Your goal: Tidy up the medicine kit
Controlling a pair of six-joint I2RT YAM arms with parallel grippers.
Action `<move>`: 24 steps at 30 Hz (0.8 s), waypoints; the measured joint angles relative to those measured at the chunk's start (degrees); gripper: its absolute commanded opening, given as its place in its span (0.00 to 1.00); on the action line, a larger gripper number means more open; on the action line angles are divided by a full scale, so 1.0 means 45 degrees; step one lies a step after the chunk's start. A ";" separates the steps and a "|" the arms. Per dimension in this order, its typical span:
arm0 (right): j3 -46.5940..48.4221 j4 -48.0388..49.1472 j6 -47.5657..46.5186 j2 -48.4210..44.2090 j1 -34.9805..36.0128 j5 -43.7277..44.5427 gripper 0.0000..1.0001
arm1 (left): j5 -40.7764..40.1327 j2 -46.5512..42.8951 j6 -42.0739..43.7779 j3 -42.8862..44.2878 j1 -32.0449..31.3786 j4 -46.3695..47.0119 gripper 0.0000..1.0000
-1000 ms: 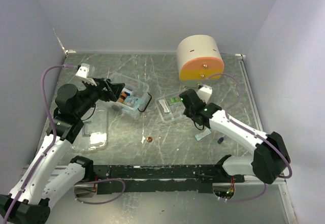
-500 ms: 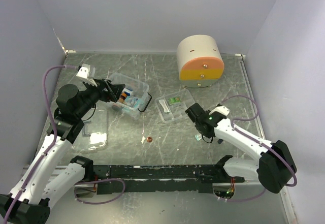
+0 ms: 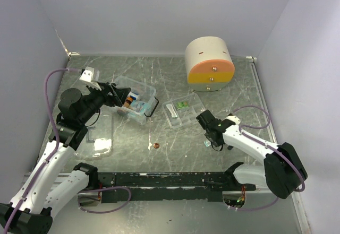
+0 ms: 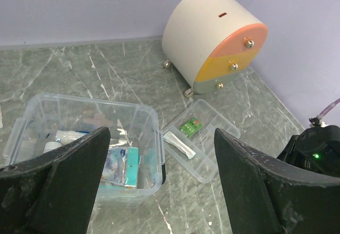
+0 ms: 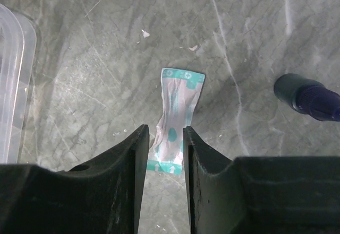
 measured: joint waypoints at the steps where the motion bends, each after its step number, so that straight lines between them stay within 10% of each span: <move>1: -0.0019 0.0097 -0.0019 0.0010 -0.0029 -0.0039 0.32 | 0.0000 0.0000 0.0000 0.0000 0.0005 0.0000 0.90; 24: -0.0058 0.0466 -0.0330 0.0962 -0.0282 -0.0160 0.00 | 0.0000 0.0000 0.0000 0.0000 0.0053 0.0000 0.90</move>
